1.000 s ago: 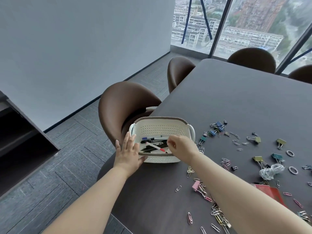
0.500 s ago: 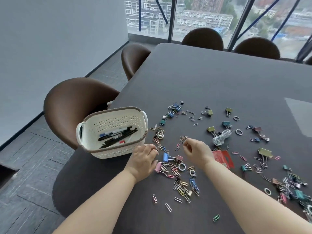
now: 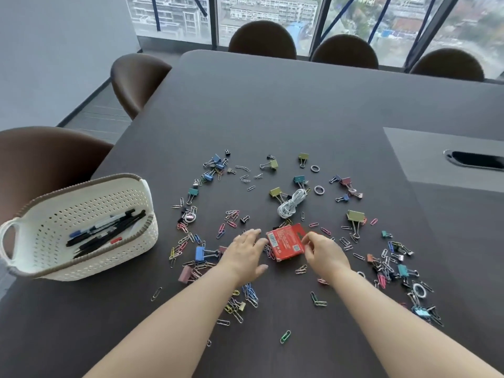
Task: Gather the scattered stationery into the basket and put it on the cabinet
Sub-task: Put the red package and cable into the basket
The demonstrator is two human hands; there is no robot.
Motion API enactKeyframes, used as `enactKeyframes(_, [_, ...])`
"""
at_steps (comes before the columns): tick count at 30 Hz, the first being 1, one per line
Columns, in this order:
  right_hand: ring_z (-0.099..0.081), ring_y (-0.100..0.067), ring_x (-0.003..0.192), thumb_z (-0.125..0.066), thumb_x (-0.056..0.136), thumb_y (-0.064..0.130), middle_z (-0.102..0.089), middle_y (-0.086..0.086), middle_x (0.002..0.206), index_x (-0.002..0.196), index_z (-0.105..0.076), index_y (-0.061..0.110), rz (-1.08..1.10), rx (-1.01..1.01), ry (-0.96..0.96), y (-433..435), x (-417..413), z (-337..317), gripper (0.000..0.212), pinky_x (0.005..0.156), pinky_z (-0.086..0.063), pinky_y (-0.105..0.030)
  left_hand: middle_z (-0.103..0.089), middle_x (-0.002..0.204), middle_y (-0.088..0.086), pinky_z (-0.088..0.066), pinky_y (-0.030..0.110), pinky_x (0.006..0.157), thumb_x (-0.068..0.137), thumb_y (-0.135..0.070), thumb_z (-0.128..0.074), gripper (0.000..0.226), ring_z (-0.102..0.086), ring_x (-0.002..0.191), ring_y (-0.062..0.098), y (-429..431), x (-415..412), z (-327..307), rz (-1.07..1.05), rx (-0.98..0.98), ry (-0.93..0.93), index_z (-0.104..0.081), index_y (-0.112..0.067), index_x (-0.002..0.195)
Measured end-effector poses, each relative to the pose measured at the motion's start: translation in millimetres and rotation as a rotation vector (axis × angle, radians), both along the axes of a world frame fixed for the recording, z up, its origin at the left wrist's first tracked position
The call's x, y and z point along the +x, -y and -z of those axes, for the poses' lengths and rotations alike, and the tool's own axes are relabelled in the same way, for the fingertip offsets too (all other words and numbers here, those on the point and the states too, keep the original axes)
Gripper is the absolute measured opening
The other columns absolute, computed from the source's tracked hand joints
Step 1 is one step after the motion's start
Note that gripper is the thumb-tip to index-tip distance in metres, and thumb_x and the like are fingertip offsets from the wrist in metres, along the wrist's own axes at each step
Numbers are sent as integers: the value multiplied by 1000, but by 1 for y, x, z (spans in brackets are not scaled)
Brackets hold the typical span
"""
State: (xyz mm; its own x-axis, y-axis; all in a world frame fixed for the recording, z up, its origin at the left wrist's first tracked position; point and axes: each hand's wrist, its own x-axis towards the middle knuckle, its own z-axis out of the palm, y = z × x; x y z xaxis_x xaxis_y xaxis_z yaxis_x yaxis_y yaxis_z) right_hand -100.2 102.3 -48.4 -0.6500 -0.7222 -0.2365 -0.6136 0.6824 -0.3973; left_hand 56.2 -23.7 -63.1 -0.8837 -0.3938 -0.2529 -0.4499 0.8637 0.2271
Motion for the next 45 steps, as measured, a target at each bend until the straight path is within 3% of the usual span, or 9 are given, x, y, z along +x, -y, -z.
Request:
enactKeyframes(7, [-57, -24, 100, -43, 92, 18, -64, -2, 108, 105, -58, 18, 34, 32, 22, -29, -37, 4, 20, 77, -39, -27, -4, 155, 13, -8, 38, 118, 86, -47, -55, 79, -2, 143, 26, -20, -62, 10, -23, 60, 59, -15, -15, 145])
enactKeyframes(12, [-57, -23, 98, -43, 92, 19, -63, -1, 108, 104, -57, 20, 47, 62, 33, -38, -62, 10, 19, 76, -41, -28, -17, 150, 12, -18, 38, 114, 81, -44, -62, 82, -16, 138, 28, -26, -82, 17, -74, 17, 93, -17, -14, 143])
enactKeyframes(16, [-58, -23, 94, -45, 91, 19, -65, -2, 106, 103, -57, 18, 22, 48, 55, -35, -78, 14, 17, 80, -46, -31, -31, 130, 10, -31, 34, 104, 72, -41, -68, 83, -35, 120, 27, -24, -90, 15, -165, 43, 36, -24, -14, 137])
enactKeyframes(22, [-56, -23, 99, -47, 91, 18, -63, -4, 104, 103, -58, 14, 20, -23, 35, -23, -100, 21, 17, 79, -44, -31, -27, 121, 5, -40, 33, 98, 68, -41, -67, 93, -40, 112, 23, -21, -98, 10, -293, 105, -129, -16, -14, 140])
enactKeyframes(25, [-44, -24, 116, -50, 89, 19, -56, -5, 118, 113, -55, 15, 48, -49, -83, -17, -117, 25, 25, 91, -40, -33, -25, 119, 5, -42, 33, 96, 67, -41, -70, 98, -46, 109, 23, -11, -112, 4, -387, 155, -172, -14, -12, 142])
enactKeyframes(28, [-23, -26, 134, -51, 88, 26, -34, -5, 143, 133, -40, 21, 101, 40, -142, -12, -131, 28, 46, 109, -27, -39, -28, 116, 4, -43, 32, 94, 64, -40, -74, 85, -50, 105, 24, -1, -128, -2, -436, 206, -227, -30, -14, 133])
enactKeyframes(32, [-1, -29, 143, -46, 91, 36, -1, -5, 156, 146, -12, 29, 94, 200, -115, -10, -142, 36, 64, 116, -13, -45, -24, 138, 5, -32, 34, 105, 64, -41, -74, 81, -29, 129, 23, 8, -148, -4, -356, 215, -184, -35, -15, 130])
enactKeyframes(37, [-8, -30, 142, -41, 95, 34, -9, -3, 157, 144, -21, 32, 41, 251, -91, -14, -147, 44, 54, 117, -16, -44, 7, 155, 11, -3, 47, 116, 61, -60, -70, 92, 16, 141, 28, 12, -166, 3, -233, 58, 64, -35, -15, 133])
enactKeyframes(45, [-33, -25, 124, -45, 90, 8, -40, 2, 137, 121, -55, 29, 51, 120, -61, -29, -152, 43, 39, 96, -43, -36, -13, 152, 10, 1, 47, 115, 60, -65, -68, 97, 1, 142, 30, 8, -170, 13, -201, 33, 155, -32, -17, 136])
